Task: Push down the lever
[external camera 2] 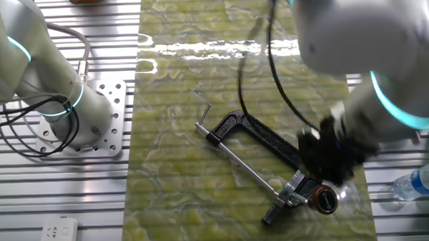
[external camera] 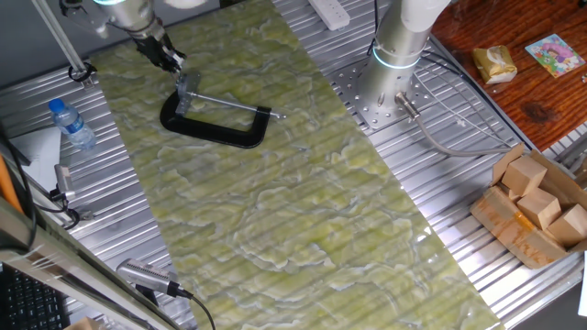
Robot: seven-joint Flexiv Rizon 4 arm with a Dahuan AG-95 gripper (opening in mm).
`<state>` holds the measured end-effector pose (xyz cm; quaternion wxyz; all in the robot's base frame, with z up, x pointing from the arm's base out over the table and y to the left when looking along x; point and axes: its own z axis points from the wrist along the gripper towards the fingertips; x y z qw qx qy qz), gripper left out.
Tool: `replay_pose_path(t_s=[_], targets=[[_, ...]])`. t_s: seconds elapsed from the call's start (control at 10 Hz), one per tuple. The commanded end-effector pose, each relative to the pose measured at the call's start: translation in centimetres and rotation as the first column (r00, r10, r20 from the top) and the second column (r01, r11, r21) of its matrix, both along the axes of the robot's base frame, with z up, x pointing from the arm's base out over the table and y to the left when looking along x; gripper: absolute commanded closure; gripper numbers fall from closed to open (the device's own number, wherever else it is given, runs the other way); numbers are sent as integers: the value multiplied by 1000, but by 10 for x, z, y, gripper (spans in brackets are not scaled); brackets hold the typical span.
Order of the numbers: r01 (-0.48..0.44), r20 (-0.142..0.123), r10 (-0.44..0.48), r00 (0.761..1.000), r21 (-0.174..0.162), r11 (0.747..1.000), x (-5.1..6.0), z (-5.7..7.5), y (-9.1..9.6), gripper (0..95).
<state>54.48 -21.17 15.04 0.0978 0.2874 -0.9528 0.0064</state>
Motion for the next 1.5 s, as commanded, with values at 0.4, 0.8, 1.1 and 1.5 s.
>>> replay_pose_path(t_s=[0.4, 0.8, 1.1, 1.5], targets=[[-94, 0, 94, 996, 5, 996, 1, -12, -31, 950], [-133, -9, 133, 991, 4, 991, 5, -11, -42, 950], [-169, -21, 169, 985, 18, 986, 2, -10, -49, 950], [-207, -42, 209, 977, 43, 977, 1, -9, -48, 950]])
